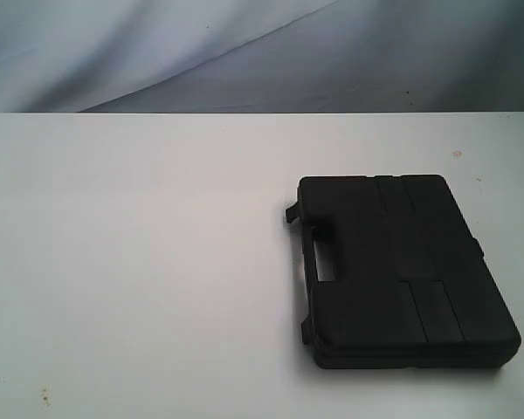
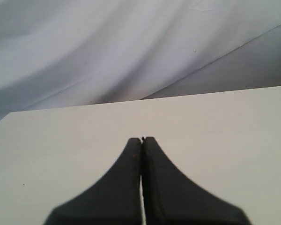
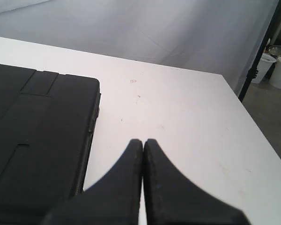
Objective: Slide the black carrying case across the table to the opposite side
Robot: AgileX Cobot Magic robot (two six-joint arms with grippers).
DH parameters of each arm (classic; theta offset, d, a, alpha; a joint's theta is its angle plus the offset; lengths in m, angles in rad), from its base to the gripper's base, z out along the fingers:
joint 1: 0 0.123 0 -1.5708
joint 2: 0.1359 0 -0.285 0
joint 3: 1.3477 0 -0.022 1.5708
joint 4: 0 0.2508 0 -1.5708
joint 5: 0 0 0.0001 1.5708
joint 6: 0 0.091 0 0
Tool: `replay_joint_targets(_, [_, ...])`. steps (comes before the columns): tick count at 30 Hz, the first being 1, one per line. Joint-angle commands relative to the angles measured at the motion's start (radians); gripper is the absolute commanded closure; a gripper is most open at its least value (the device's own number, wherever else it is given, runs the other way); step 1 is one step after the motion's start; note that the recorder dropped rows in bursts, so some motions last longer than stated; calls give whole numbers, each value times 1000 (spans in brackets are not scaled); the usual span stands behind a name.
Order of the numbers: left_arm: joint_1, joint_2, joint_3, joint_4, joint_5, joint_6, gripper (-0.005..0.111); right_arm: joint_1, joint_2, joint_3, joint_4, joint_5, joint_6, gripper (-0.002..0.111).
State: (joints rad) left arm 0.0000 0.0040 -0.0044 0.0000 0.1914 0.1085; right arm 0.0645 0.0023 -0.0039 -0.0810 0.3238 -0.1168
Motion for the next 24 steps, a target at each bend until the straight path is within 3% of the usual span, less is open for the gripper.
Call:
replay_joint_targets(1, [0, -4, 4, -14, -9, -1, 107, -5, -2, 4, 4, -1, -3, 108])
replay_joint_targets(16, [0, -4, 4, -14, -9, -1, 107, -5, -2, 4, 15, -1, -3, 108])
replay_joint_targets(24, [0, -4, 4, -14, -9, -1, 107, -5, -2, 4, 171, -1, -3, 108])
